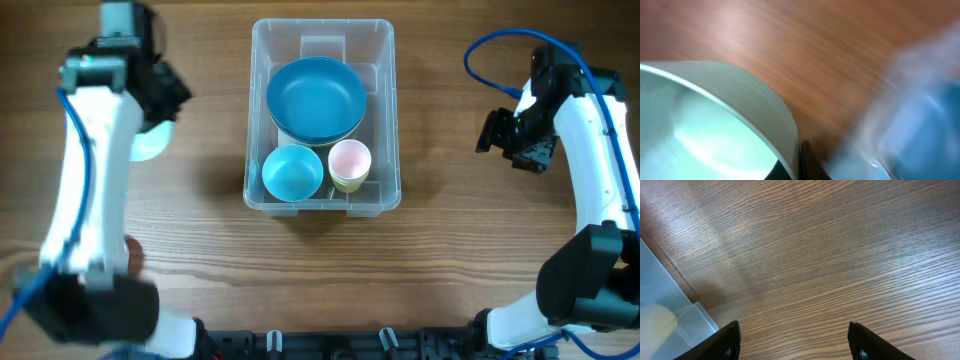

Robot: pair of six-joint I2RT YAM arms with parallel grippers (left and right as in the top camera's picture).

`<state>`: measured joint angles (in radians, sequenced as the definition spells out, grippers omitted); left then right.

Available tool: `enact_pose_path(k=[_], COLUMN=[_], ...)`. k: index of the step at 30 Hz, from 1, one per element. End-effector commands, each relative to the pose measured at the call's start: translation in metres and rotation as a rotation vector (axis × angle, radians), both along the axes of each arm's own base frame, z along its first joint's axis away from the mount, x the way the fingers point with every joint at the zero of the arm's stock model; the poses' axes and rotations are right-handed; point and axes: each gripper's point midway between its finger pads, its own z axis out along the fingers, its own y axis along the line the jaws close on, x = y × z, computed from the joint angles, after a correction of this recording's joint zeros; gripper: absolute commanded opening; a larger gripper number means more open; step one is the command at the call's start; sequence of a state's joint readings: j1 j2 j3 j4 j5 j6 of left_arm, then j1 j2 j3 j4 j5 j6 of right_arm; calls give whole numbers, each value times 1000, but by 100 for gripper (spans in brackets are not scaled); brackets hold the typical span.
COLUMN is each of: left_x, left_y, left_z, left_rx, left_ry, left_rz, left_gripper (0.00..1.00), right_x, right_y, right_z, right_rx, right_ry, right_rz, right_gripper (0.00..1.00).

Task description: Pack container

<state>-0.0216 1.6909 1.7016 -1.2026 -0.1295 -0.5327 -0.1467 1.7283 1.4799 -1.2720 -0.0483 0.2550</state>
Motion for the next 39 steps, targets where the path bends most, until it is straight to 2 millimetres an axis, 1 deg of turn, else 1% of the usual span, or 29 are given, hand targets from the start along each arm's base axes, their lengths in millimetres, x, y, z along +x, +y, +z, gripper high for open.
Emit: enact_pose_path(k=[1,4,6,7,8,9,10,15,16,18,19,20,21,22,24,26,27,29,31,32,35,37,38,39], left_x=[-33,-54,-66,-71,-73,-74,-74,-69,-68,-66,-65,-64,-64,-64,-63,-60,-58,-56,-59,-61,-68,-78,-84,-90], left_y=[-96,-158,-198,-212,-220,-223,-227,-230,-231,-231,-232,-232,-231,-230,-225,-208,-195,-161,-115,-88,-17,22,40,53], left_z=[36,30,18,8,-1,-7,-19,-59,-64,-64,-63,-63,-63,-63,-62,-57,-52,-42,-25,-15,11,18,18,15], left_rx=[-72,-100,-97,-94,-87,-79,-65,-17,-11,-14,-17,-17,-16,-16,-16,-17,-14,11,40,52,44,31,24,14], left_ry=[-68,-37,-7,20,45,62,94,195,206,200,194,193,194,195,197,203,205,209,208,196,144,131,132,141], left_rz=[-166,-277,-372,-387,-397,-404,-410,-404,-404,-402,-402,-402,-401,-400,-387,-347,-314,-239,-133,-66,136,258,319,366], left_gripper=[4,4,4,4,4,4,4,4,5,6,13,33,59,70,75,76,76,76,77,78,80,81,82,82], right_x=[2,0,0,0,-1,-2,-2,-3,-3,-3,-3,-3,-3,-3,-3,-3,-3,-3,-3,-3,-3,-2,-2,-2], right_y=[0,0,2,2,2,2,2,3,3,3,3,3,3,3,3,3,3,3,3,3,3,3,3,3], right_z=[7,7,7,7,7,7,7,7,7,7,7,7,7,7,7,7,7,7,7,7,7,7,7,7], right_rx=[-5,-4,5,7,8,8,8,13,13,13,13,13,13,12,13,13,13,12,12,12,12,12,12,12], right_ry=[-20,-14,-14,-12,-9,-7,-4,-2,-3,-3,-3,-3,-3,-3,-3,-2,-2,-2,-2,-2,-3,-4,-6,-6], right_rz=[17,10,11,11,11,11,11,12,12,12,11,11,11,12,12,11,11,12,12,12,12,11,12,12], right_gripper=[70,70,70,70,70,70,70,70,70,70,70,70,70,70,70,70,70,70,70,70,70,70,70,70])
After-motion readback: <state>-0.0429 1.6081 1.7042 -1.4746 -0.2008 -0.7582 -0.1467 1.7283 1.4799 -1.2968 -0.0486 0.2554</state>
